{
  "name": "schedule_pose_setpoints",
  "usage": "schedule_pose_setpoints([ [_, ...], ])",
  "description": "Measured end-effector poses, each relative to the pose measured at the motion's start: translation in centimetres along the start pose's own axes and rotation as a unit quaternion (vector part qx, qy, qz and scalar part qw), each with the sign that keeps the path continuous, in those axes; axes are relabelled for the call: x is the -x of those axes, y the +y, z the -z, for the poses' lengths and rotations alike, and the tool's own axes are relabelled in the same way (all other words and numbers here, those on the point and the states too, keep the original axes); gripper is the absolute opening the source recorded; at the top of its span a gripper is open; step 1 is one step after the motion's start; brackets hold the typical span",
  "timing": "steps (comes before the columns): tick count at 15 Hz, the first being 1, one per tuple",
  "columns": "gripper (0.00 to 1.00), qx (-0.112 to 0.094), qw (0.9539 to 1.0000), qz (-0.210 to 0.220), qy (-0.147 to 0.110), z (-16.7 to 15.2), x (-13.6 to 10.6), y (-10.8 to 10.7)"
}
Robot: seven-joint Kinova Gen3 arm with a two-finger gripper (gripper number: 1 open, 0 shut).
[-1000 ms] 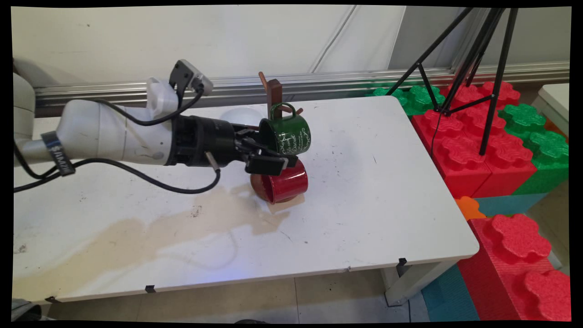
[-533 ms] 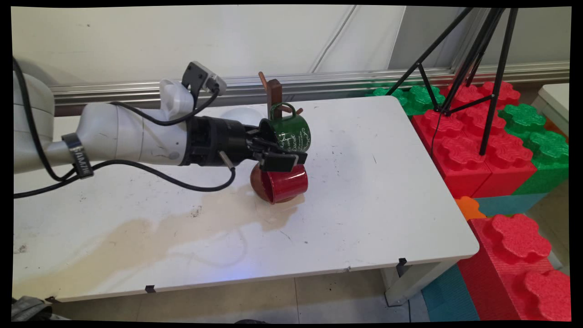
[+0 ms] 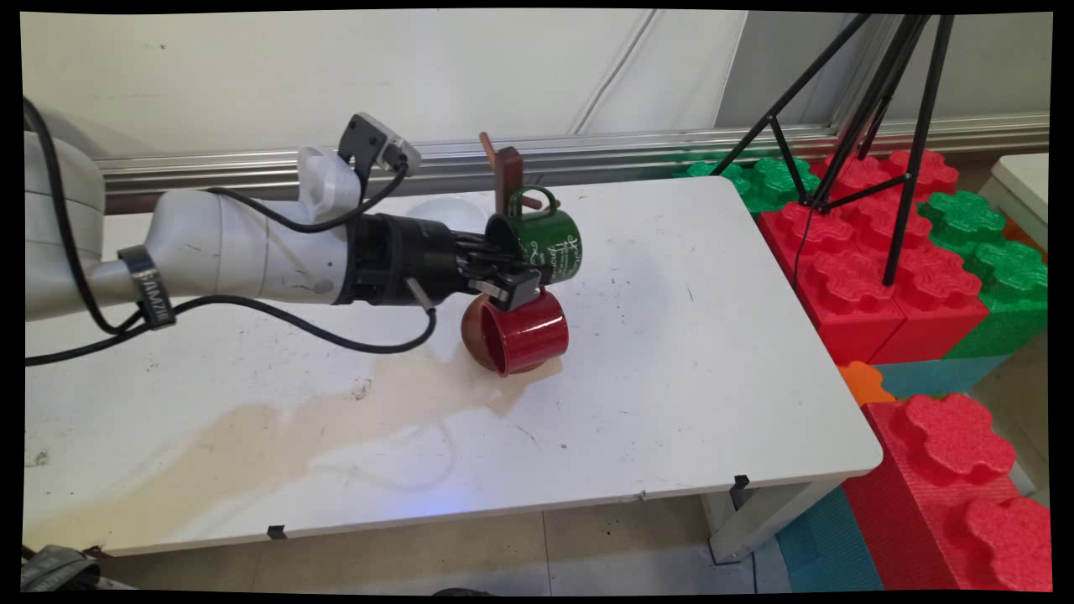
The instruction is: Place the picked object on the table
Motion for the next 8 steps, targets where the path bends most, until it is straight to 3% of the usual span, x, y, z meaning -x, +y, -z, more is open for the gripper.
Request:
schedule_pose_setpoints([
  [8, 0.00, 0.010, 0.9999, -0.011, 0.000, 1.7, 0.0, 0.2],
])
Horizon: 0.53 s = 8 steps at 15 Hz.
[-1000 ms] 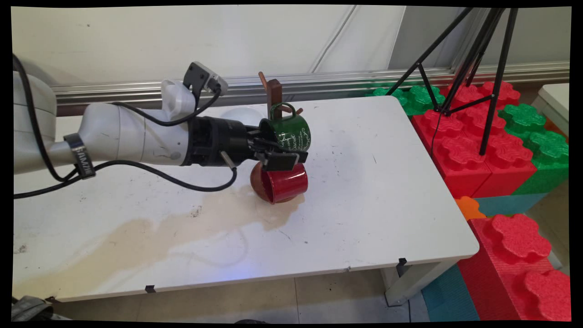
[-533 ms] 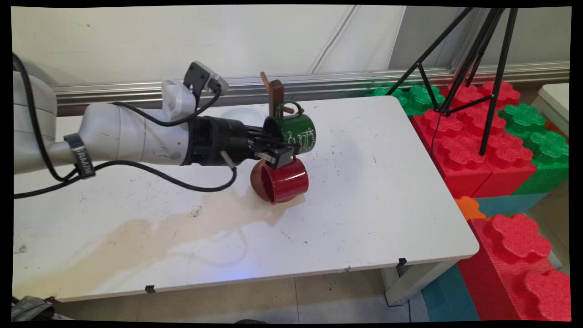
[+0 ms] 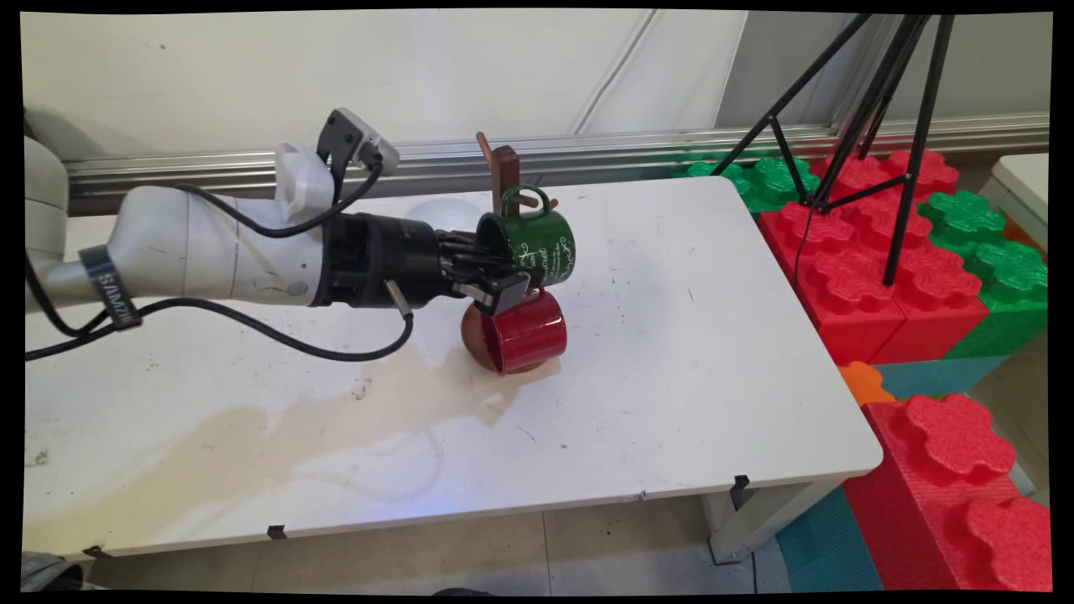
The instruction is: Place the picked object on the table
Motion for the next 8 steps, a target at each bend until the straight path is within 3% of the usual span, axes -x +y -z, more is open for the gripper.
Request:
schedule_pose_setpoints([
  [8, 0.00, 0.016, 0.9997, -0.019, 0.007, 1.4, -0.9, 1.0],
])
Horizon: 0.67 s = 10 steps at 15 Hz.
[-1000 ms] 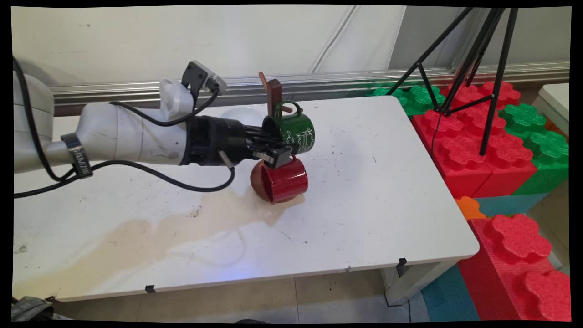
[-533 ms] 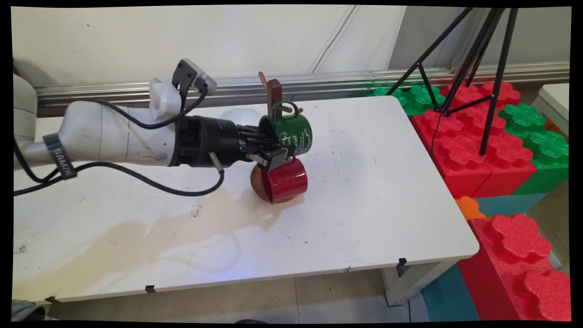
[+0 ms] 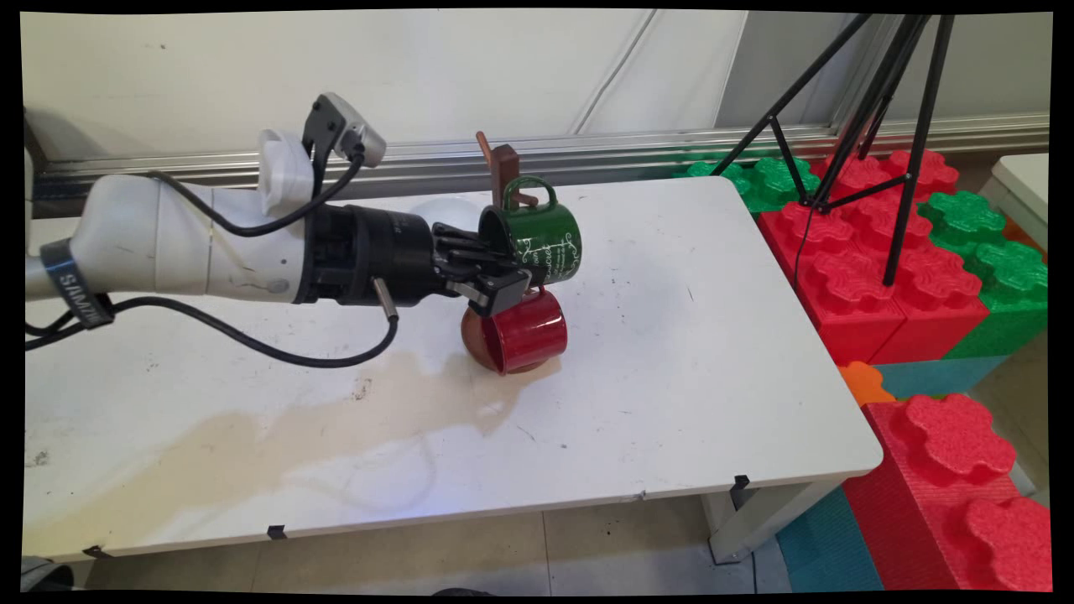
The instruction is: Place the picked object on the table
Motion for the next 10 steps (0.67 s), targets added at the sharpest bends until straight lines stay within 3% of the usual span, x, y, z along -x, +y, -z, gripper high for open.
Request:
schedule_pose_setpoints([
  [4, 0.00, 0.017, 0.9995, -0.027, -0.003, 0.8, -0.3, 0.7],
  [10, 0.00, 0.055, 0.9940, -0.088, -0.034, 1.9, -0.2, 1.8],
])
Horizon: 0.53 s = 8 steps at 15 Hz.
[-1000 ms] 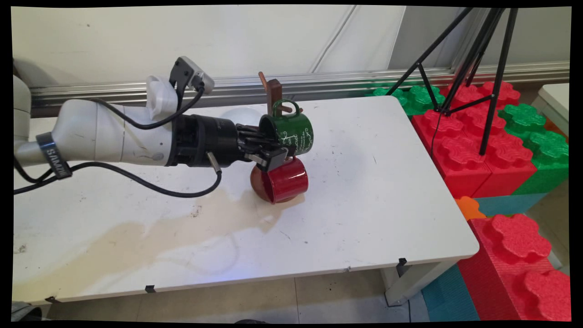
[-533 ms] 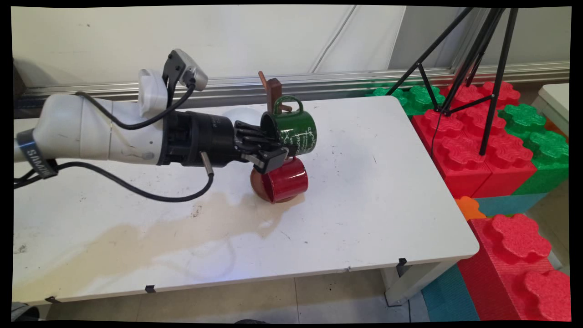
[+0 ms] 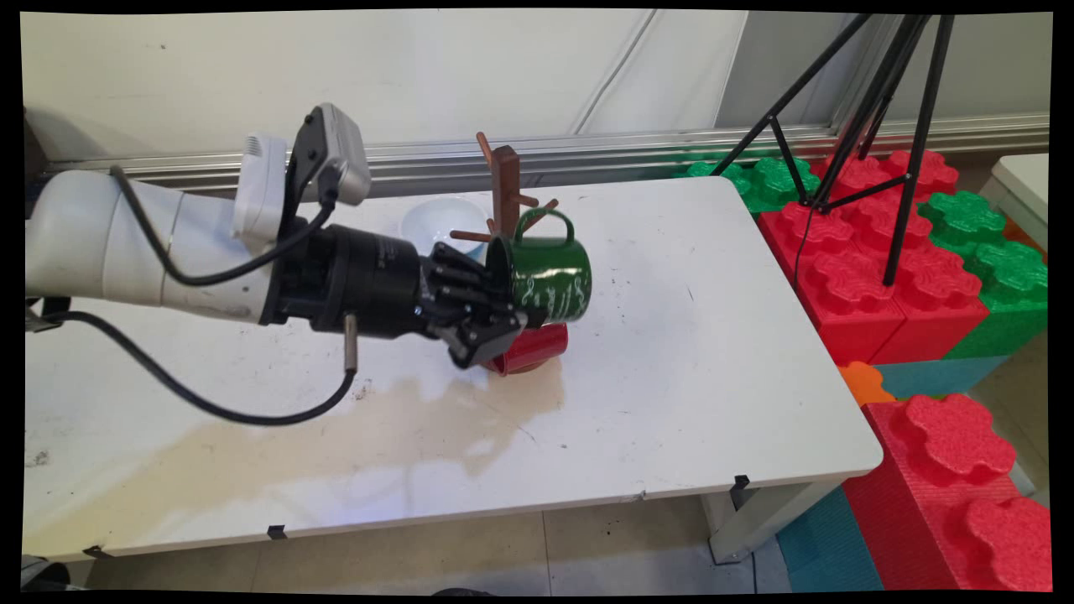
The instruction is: Place the picked object on the table
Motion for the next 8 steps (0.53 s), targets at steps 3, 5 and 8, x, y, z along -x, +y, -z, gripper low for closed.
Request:
schedule_pose_setpoints([
  [3, 0.00, 0.011, 0.9996, -0.021, -0.017, 0.34, 0.13, 0.11],
  [5, 0.00, 0.017, 0.9989, -0.033, -0.029, 0.53, 0.24, 0.13],
  [8, 0.00, 0.028, 0.9966, -0.054, -0.055, 0.98, 0.47, -0.02],
])
